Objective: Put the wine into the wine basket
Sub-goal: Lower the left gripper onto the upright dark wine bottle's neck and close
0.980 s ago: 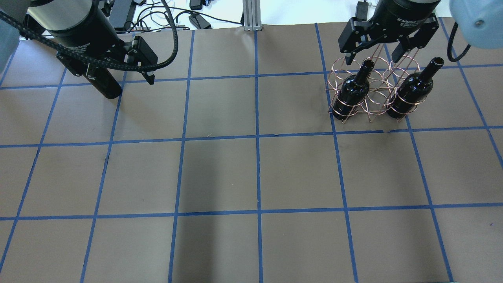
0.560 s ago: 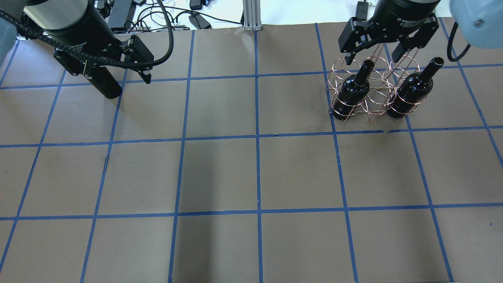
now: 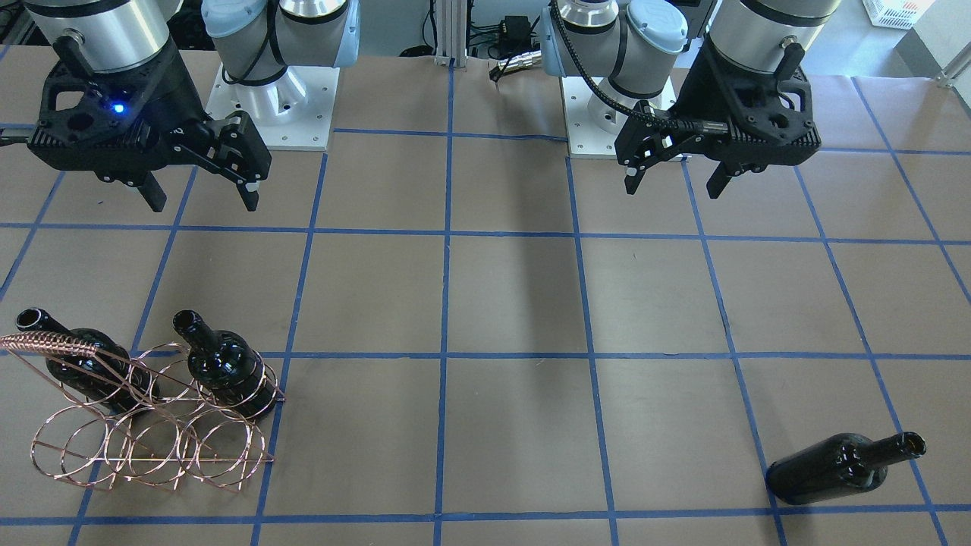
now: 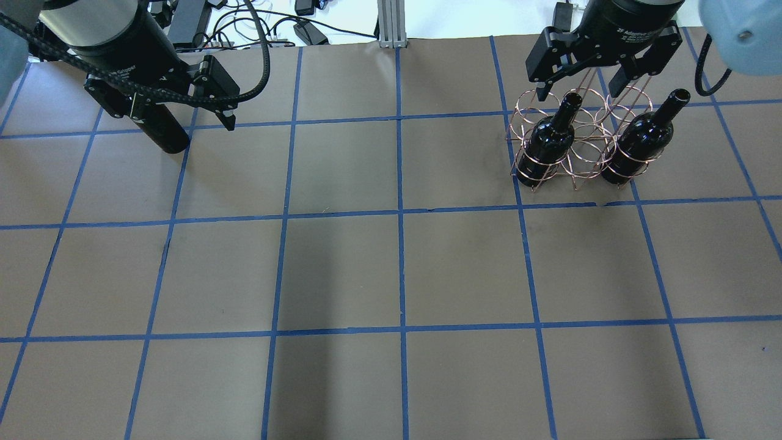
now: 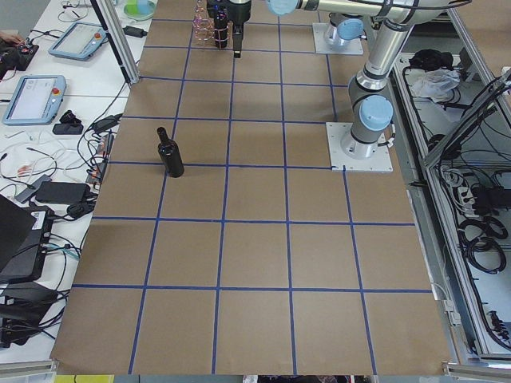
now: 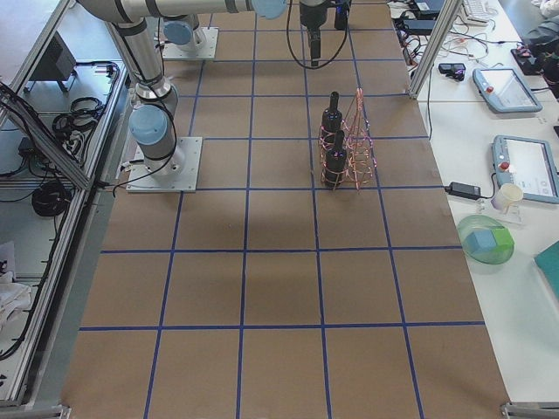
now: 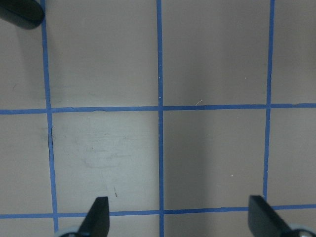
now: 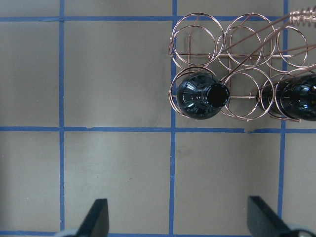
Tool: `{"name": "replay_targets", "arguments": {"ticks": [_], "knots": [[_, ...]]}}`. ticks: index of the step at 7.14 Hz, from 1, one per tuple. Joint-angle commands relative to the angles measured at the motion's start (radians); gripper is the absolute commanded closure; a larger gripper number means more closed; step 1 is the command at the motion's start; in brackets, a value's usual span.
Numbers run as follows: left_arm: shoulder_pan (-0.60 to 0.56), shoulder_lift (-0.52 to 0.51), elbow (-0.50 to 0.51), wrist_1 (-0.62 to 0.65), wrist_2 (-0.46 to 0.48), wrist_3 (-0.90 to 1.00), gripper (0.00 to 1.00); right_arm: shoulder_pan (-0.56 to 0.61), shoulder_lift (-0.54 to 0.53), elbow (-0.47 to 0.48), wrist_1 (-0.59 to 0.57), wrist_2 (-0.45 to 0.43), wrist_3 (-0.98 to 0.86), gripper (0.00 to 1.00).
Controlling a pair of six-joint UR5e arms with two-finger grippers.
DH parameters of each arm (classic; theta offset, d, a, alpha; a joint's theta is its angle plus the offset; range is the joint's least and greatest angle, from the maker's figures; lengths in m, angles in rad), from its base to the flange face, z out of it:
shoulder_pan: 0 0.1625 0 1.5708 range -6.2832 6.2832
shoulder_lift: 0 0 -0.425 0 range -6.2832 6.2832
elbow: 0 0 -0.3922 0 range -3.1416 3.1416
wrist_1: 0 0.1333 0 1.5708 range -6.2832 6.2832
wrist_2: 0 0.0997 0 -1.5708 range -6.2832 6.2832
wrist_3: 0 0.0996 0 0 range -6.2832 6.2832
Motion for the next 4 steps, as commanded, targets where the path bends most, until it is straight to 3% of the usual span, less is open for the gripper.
{"name": "replay_targets", "arguments": {"ticks": [1,2,4], "knots": [[0.001,-0.005,0.001,0.001,-0.004,0.0,0.0,0.0,0.0,0.0,0.002,0.002,0.0,0.0],[0.008,-0.014,0.019,0.013,0.007,0.015,0.0,0.0,0.0,0.0,0.0,0.002,0.0,0.0],[0.113,-0.073,0.05,0.081,0.002,0.222,0.0,0.0,0.0,0.0,0.0,0.002,0.0,0.0]]}}
